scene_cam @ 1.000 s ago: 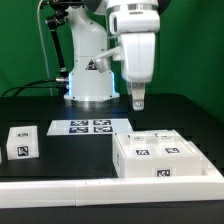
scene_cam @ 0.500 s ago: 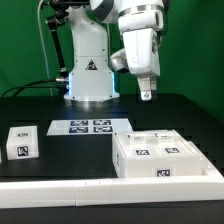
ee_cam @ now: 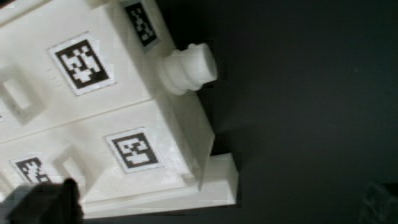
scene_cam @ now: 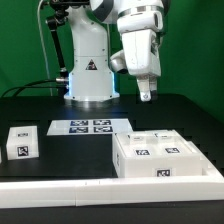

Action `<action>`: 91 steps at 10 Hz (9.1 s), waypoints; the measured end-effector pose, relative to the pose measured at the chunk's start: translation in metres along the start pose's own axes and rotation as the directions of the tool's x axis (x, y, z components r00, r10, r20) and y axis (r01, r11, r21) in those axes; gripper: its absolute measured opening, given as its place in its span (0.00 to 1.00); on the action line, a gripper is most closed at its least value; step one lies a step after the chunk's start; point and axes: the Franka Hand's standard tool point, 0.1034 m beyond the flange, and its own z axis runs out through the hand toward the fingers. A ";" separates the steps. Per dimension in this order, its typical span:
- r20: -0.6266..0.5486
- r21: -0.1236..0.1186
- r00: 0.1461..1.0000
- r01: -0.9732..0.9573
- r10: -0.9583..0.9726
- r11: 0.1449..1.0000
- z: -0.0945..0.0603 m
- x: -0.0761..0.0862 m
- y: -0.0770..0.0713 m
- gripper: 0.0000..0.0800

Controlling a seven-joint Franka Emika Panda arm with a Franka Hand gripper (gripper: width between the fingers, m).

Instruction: Assemble cabinet

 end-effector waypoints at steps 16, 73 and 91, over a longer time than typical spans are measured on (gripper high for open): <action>-0.010 0.045 0.441 -0.896 0.897 0.441 0.038 -0.020 0.001 1.00; 0.010 -0.023 0.437 -0.899 0.899 0.437 0.081 -0.017 0.012 0.00; 0.165 0.038 0.449 -0.893 0.878 0.449 -0.002 0.000 0.065 0.00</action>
Offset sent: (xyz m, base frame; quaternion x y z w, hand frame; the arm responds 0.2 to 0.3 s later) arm 0.0023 -0.0156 -0.0063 -0.0382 -0.0230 0.2802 0.9589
